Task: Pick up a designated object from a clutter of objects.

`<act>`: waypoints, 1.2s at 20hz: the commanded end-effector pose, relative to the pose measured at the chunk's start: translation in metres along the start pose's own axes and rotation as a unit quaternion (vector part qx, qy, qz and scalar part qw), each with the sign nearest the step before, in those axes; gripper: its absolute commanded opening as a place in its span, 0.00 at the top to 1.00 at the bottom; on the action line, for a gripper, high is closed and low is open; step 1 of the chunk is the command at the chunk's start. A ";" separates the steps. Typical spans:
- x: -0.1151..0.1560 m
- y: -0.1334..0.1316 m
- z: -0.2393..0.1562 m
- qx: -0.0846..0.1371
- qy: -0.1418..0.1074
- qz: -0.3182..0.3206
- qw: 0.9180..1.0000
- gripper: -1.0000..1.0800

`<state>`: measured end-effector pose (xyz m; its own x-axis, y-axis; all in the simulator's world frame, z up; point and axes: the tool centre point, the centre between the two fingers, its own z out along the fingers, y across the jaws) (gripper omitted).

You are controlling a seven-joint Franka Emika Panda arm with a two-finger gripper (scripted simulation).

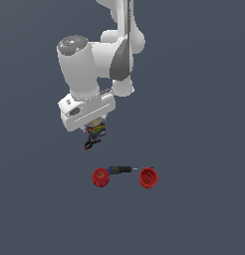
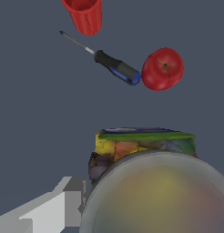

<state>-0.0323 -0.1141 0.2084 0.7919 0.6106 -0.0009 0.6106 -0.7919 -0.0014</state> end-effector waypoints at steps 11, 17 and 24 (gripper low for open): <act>-0.016 0.018 -0.126 -0.001 0.001 0.000 1.000 1.00; -0.020 0.025 -0.168 -0.001 0.001 0.000 1.000 1.00; -0.022 0.031 -0.193 -0.001 0.001 0.000 1.000 1.00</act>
<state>-0.0315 -0.1510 0.3960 0.7917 0.6109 -0.0013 0.6109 -0.7917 -0.0021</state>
